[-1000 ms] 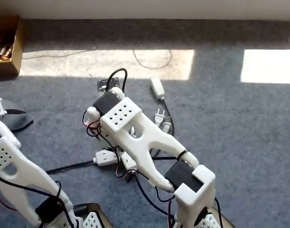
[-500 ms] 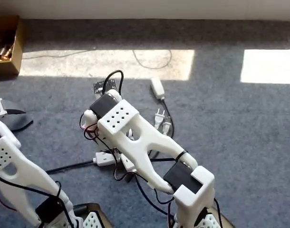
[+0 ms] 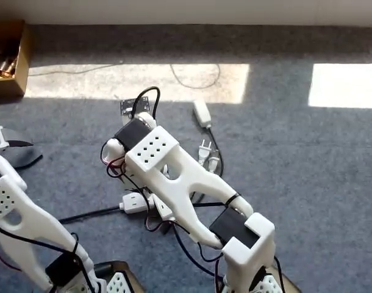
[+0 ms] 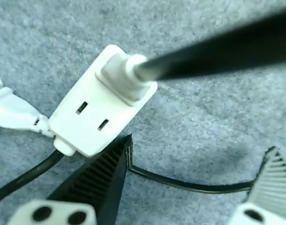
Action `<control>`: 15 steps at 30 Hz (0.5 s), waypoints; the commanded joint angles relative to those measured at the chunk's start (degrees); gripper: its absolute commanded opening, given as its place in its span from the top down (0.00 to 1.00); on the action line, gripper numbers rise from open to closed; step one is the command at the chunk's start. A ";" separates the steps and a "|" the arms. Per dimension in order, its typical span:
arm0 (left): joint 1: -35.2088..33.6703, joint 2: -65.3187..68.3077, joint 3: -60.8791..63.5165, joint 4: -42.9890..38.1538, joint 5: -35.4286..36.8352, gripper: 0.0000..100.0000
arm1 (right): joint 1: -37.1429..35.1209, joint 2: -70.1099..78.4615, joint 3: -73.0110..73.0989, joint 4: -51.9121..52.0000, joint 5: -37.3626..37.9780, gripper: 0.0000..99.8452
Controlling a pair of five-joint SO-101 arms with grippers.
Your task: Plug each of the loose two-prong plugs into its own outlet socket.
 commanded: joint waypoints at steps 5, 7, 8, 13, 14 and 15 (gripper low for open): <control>-0.40 -0.84 -1.98 0.09 -0.44 0.59 | -0.04 6.55 2.51 1.80 -1.14 0.99; -0.40 -0.84 -1.98 0.09 -0.44 0.59 | -0.04 7.60 2.42 2.24 -1.14 0.99; -0.40 -0.84 -1.98 0.09 -0.44 0.59 | -0.13 7.69 2.42 2.33 -1.14 0.99; -0.57 -0.84 -2.07 0.09 -0.44 0.59 | 0.66 3.30 2.42 2.42 -0.62 0.99; -0.57 -0.84 -2.07 0.09 -0.53 0.59 | 1.89 1.36 2.42 2.42 -0.26 0.99; -0.66 -0.84 -2.07 0.09 -0.62 0.59 | 3.30 -0.92 2.33 2.33 1.49 0.99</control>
